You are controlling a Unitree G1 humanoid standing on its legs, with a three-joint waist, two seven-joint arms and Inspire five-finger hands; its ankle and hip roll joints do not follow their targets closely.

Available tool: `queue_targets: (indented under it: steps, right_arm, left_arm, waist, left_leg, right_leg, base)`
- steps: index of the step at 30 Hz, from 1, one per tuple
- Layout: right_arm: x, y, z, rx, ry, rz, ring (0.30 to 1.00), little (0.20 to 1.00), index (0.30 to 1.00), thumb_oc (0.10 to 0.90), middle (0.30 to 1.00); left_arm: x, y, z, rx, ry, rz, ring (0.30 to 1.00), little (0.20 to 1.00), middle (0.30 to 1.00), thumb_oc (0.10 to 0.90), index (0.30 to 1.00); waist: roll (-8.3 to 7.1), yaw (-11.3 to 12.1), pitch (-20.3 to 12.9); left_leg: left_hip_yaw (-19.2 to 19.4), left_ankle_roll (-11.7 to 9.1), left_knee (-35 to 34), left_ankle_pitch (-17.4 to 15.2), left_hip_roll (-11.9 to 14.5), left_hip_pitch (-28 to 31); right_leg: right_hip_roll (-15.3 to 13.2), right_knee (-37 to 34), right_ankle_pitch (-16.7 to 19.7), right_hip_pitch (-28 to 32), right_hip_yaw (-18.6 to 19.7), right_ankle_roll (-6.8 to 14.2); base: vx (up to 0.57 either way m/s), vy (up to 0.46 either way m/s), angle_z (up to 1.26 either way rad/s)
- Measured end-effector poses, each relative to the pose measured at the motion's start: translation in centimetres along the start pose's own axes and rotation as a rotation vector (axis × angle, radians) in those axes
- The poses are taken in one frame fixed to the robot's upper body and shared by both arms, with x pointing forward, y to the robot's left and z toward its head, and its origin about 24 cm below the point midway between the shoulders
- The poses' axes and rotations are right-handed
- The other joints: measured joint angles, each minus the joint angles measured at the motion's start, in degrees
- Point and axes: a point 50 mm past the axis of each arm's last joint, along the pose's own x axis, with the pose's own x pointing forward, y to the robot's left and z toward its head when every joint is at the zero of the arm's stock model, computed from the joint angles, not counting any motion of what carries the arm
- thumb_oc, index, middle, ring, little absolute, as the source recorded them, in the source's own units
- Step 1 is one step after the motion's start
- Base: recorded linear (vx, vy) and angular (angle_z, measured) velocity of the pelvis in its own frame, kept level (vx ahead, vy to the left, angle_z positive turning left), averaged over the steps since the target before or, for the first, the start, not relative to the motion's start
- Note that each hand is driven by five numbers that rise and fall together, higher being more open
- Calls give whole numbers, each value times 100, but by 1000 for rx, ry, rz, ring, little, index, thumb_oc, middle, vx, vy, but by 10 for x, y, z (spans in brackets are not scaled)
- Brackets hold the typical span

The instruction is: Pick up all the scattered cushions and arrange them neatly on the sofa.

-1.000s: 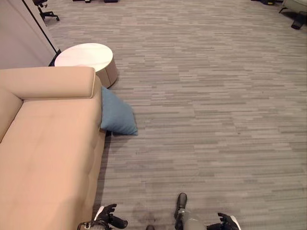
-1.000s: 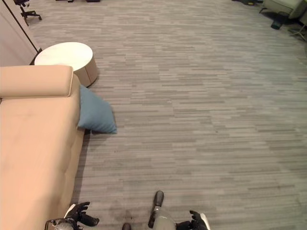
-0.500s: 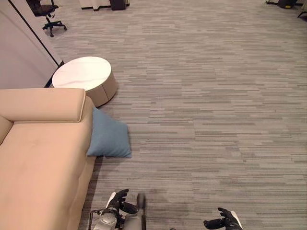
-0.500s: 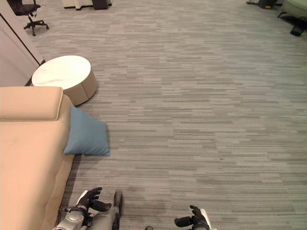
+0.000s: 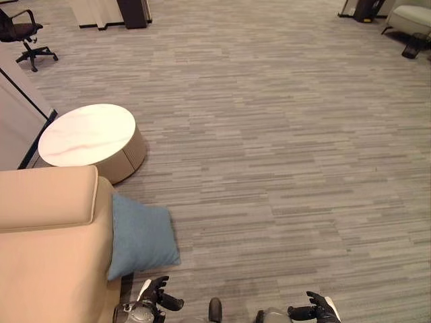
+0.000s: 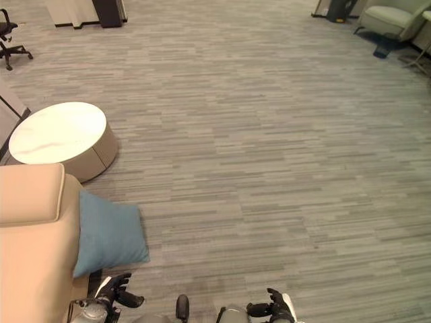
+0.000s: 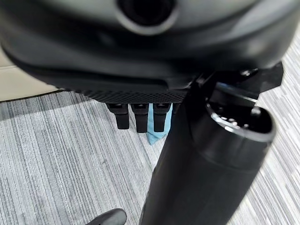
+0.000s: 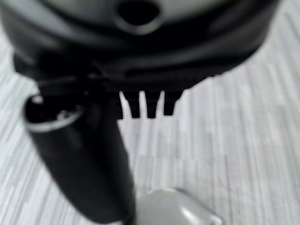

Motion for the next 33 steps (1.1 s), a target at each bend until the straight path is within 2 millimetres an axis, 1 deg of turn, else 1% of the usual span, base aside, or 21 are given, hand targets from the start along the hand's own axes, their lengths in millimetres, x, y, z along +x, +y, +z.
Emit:
queue_targets:
  steps: [3, 6, 7, 8, 10, 11, 12, 13, 15, 16, 19, 20, 21, 23, 24, 27, 28, 29, 30, 31, 33]
  right_arm:
    - [0, 1, 0, 2, 1, 7, 900, 900, 900, 800, 900]
    - [-5, 2, -20, -8, 62, 22, 900, 900, 900, 800, 900]
    - [-6, 3, -25, -4, 78, 23, 900, 900, 900, 800, 900]
    - [-8, 7, -32, 6, 100, 31, 900, 900, 900, 800, 900]
    - [-6, 1, -26, 15, 81, 14, 900, 900, 900, 800, 900]
    - [-5, -1, -23, 37, 64, 5, 900, 900, 900, 800, 900]
    - [-5, -2, -23, 53, 66, 1, 900, 900, 900, 800, 900]
    - [-5, -1, -24, 55, 70, 2, 900, 900, 900, 800, 900]
    - [-5, -1, -23, 53, 70, 4, 900, 900, 900, 800, 900]
    - [-5, 0, -22, 52, 65, 6, 900, 900, 900, 800, 900]
    - [-5, 0, -23, 35, 69, 10, 900, 900, 900, 800, 900]
    - [-6, 1, -25, 35, 73, 9, 900, 900, 900, 800, 900]
    - [-8, 1, -33, 31, 102, 6, 900, 900, 900, 800, 900]
    - [-8, 2, -34, 28, 111, 5, 900, 900, 900, 800, 900]
    - [-8, 2, -34, 23, 111, 8, 900, 900, 900, 800, 900]
    - [-7, 0, -29, 7, 98, -1, 900, 900, 900, 800, 900]
    - [-7, 0, -31, 3, 106, 0, 900, 900, 900, 800, 900]
    - [-8, 6, -32, 1, 117, 13, 900, 900, 900, 800, 900]
    - [-9, 9, -34, -10, 120, 25, 900, 900, 900, 800, 900]
    - [-9, 13, -32, -28, 108, 38, 900, 900, 900, 800, 900]
    - [-7, 13, -24, -43, 84, 48, 900, 900, 900, 800, 900]
  left_arm:
    - [-2, -2, -12, 2, 45, -5, 900, 900, 900, 800, 900]
    - [-8, -9, -28, -2, 83, -21, 900, 900, 900, 800, 900]
    - [-9, -12, -31, -6, 93, -28, 900, 900, 900, 800, 900]
    - [-7, -11, -26, -8, 75, -26, 900, 900, 900, 800, 900]
    - [-7, -16, -21, -16, 65, -35, 900, 900, 900, 800, 900]
    - [-4, -13, -13, -22, 45, -21, 900, 900, 900, 800, 900]
    - [-1, -12, -3, -14, 19, -22, 900, 900, 900, 800, 900]
    - [0, -12, 1, -19, 6, -20, 900, 900, 900, 800, 900]
    - [0, -12, 8, -28, -29, -24, 900, 900, 900, 800, 900]
    - [1, -12, 9, -28, -34, -24, 900, 900, 900, 800, 900]
    - [2, -15, 16, -35, -55, -37, 900, 900, 900, 800, 900]
    - [2, -15, 19, -31, -60, -37, 900, 900, 900, 800, 900]
    - [3, -18, 25, -23, -78, -47, 900, 900, 900, 800, 900]
    - [4, -15, 30, -27, -93, -40, 900, 900, 900, 800, 900]
    - [4, -13, 29, -41, -89, -31, 900, 900, 900, 800, 900]
    - [3, -14, 21, -43, -62, -30, 900, 900, 900, 800, 900]
    - [2, -14, 18, -43, -55, -31, 900, 900, 900, 800, 900]
    - [2, -12, 15, -50, -42, -25, 900, 900, 900, 800, 900]
    - [2, -9, 13, -59, -33, -13, 900, 900, 900, 800, 900]
    - [2, -7, 11, -57, -22, -8, 900, 900, 900, 800, 900]
    - [2, -4, 8, -53, -15, -1, 900, 900, 900, 800, 900]
  waist:
    - [-20, -114, -1]
    - [-25, -117, -58]
    - [62, -96, -124]
    - [-69, -84, -146]
    - [-14, -42, -212]
    - [-20, -55, -211]
    - [-20, -57, -210]
    - [-65, 6, -185]
    - [-68, 131, -199]
    - [-93, 131, -211]
    - [-181, 29, -153]
    - [-197, 2, -143]
    - [-214, -60, -109]
    - [-163, -70, -36]
    - [-237, -43, 5]
    - [-254, -30, -38]
    - [-243, -13, -67]
    - [-331, 33, -120]
    - [-420, 106, -178]
    - [-445, 188, -189]
    - [-411, 292, -213]
  left_leg:
    - [-131, -32, 10, -118, -21, 139]
    - [-276, -272, 115, -463, 38, 551]
    - [-325, -417, 331, -579, 146, 533]
    - [-263, -595, 1346, -657, 173, 121]
    - [-240, -715, 2400, -677, 332, -296]
    - [-66, -967, 3384, -515, 462, -816]
    - [154, -1230, 4251, -178, 672, -1274]
    - [194, -1202, 4703, -23, 793, -1480]
    - [173, -1039, 4912, -176, 936, -1553]
    - [169, -978, 4633, -276, 943, -1559]
    - [253, -1045, 2542, -253, 909, -1609]
    - [420, -1162, 1847, -135, 925, -1609]
    - [859, -1258, 922, 124, 1016, -1746]
    - [1361, -1214, 868, 242, 1194, -1816]
    - [1474, -1149, 1012, 238, 1235, -1739]
    - [1284, -971, 1122, 141, 1033, -1374]
    - [1278, -681, 993, 225, 984, -1244]
    - [1292, -432, 856, 237, 837, -1110]
    - [1290, -365, 716, 212, 724, -968]
    - [1271, -208, 576, 217, 622, -763]
    - [1189, -139, 413, 87, 529, -557]
  right_leg:
    - [142, -1090, 783, -101, 290, -1]
    - [228, -1463, 1656, 342, 235, -303]
    - [361, -1575, 1567, 516, 128, -441]
    - [347, -2036, 1616, 890, 30, -518]
    - [535, -2321, 1636, 1234, -56, -745]
    - [555, -2322, 1481, 1297, -187, -864]
    - [628, -2498, 1422, 1476, -325, -943]
    - [702, -2569, 1378, 1596, -297, -1029]
    - [867, -2658, 1269, 1802, -196, -1188]
    - [905, -2746, 1277, 1912, -207, -1243]
    - [1008, -2808, 1145, 2120, -480, -1090]
    - [1039, -2811, 1030, 2163, -608, -957]
    - [1153, -2809, 879, 2232, -846, -945]
    - [1302, -2808, 741, 2409, -999, -967]
    - [1325, -2807, 678, 2525, -990, -899]
    - [1265, -2806, 445, 2839, -951, -779]
    - [1264, -2804, 390, 2917, -937, -706]
    - [1152, -2783, 317, 2977, -933, -610]
    - [1036, -2635, 252, 2946, -924, -515]
    - [851, -2070, 109, 2829, -925, -392]
    - [622, -967, -95, 2498, -899, -154]
  base:
    - [206, -146, 24]
    - [189, -189, 28]
    - [67, -134, 37]
    - [69, -207, 33]
    - [100, -261, 20]
    - [115, -162, 39]
    - [161, -132, 40]
    - [177, -95, 8]
    - [169, -45, -24]
    - [212, -28, -6]
    - [234, -24, 30]
    - [275, -57, 72]
    - [310, -34, 79]
    - [305, 15, 45]
    - [281, 45, -6]
    - [293, 75, -9]
    - [257, 101, 5]
    - [162, 72, 6]
    - [210, 121, 18]
    - [209, 143, 17]
    - [190, 130, 26]
